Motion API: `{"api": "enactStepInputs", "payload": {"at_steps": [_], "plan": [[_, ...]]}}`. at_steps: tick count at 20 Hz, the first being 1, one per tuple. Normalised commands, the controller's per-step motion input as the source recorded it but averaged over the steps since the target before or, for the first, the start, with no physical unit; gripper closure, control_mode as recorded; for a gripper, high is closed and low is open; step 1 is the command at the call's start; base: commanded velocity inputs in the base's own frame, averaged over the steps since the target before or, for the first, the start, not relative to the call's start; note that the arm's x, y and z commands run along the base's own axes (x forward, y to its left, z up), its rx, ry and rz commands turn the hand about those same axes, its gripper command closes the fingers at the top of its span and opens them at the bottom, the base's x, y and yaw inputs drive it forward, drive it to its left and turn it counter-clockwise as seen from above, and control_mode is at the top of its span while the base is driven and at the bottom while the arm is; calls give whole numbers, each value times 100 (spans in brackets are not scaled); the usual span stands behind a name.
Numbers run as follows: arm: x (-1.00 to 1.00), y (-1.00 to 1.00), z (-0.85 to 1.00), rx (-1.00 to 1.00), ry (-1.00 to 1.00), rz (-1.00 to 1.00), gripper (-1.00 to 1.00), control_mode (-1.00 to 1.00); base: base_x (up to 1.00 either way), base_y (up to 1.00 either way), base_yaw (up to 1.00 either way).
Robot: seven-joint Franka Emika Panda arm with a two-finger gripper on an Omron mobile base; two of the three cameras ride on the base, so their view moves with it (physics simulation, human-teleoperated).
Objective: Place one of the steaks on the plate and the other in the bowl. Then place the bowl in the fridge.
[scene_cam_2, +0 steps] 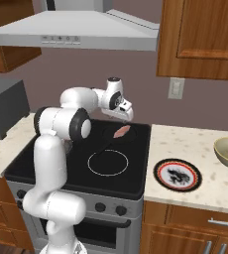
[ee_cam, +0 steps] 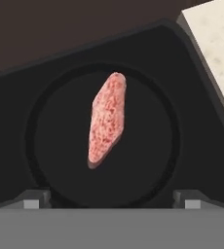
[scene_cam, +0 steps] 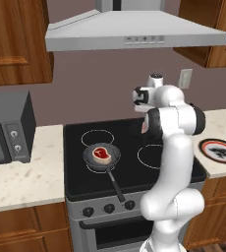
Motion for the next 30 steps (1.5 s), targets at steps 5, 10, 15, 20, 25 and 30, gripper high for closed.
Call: {"api": "enactStepInputs", "payload": {"at_steps": [5,10,15,20,25,30], "plan": [[29,0,-31,-6,2,0,-100,-100,0,0,0],[24,0,-34,-3,4,0,-100,-100,0,0,0],[15,0,-32,0,0,0,-100,-100,0,0,0],[15,0,-36,0,1,0,-100,-100,0,0,0],[0,0,-41,0,0,0,-100,-100,0,0,0],[0,0,-34,0,0,0,-100,-100,0,0,0]]}}
